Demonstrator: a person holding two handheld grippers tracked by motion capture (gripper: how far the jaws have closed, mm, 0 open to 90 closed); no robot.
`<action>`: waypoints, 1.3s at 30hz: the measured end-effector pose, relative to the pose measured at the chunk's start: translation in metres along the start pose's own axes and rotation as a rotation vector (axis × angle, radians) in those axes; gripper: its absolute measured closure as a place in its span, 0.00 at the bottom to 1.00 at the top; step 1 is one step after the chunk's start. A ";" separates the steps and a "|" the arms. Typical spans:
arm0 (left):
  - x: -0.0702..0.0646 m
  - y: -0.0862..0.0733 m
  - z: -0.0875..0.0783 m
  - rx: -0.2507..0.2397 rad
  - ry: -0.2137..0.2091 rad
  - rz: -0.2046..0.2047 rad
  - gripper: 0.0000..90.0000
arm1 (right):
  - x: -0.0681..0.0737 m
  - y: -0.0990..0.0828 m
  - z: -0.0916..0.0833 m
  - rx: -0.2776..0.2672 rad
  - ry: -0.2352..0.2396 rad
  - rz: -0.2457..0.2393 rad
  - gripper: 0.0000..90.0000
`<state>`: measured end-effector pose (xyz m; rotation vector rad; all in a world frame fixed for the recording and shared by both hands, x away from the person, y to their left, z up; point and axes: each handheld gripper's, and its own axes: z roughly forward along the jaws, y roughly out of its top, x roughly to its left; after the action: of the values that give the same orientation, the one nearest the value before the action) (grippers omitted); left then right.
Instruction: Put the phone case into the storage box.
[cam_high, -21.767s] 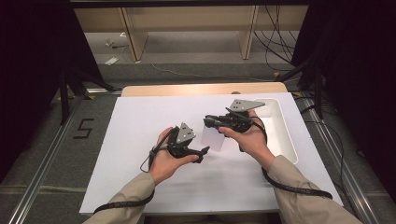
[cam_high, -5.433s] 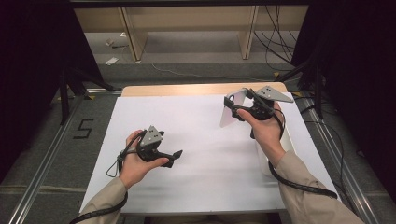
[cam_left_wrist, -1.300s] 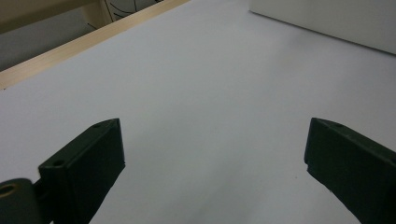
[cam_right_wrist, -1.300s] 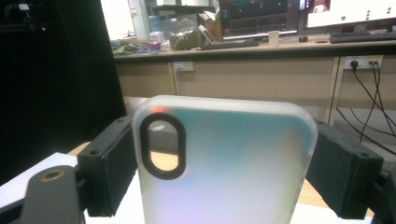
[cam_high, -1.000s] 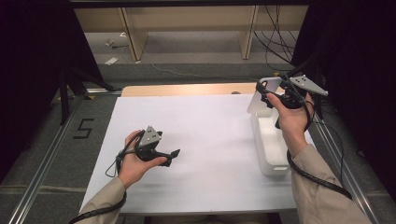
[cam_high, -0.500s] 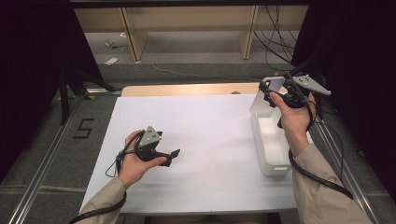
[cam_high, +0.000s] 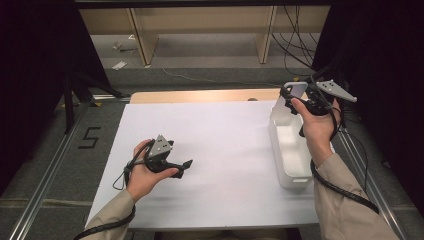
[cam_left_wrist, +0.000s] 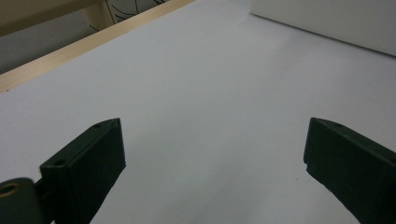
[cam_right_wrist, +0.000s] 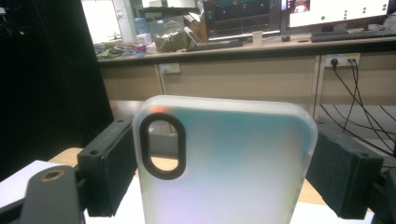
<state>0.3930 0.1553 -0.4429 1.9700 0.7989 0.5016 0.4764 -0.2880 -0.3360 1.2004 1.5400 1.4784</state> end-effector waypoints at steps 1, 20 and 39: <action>0.000 0.000 0.000 0.000 0.000 0.000 0.05 | 0.000 0.000 0.000 -0.001 -0.002 0.000 0.20; 0.000 0.000 0.000 0.001 -0.002 0.000 0.05 | -0.008 0.000 -0.001 -0.001 -0.024 0.005 0.20; 0.000 0.000 0.000 0.000 -0.001 0.000 0.05 | -0.014 -0.004 0.001 0.010 -0.046 0.001 0.20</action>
<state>0.3931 0.1551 -0.4434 1.9702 0.7979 0.5002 0.4816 -0.3008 -0.3415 1.2325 1.5181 1.4353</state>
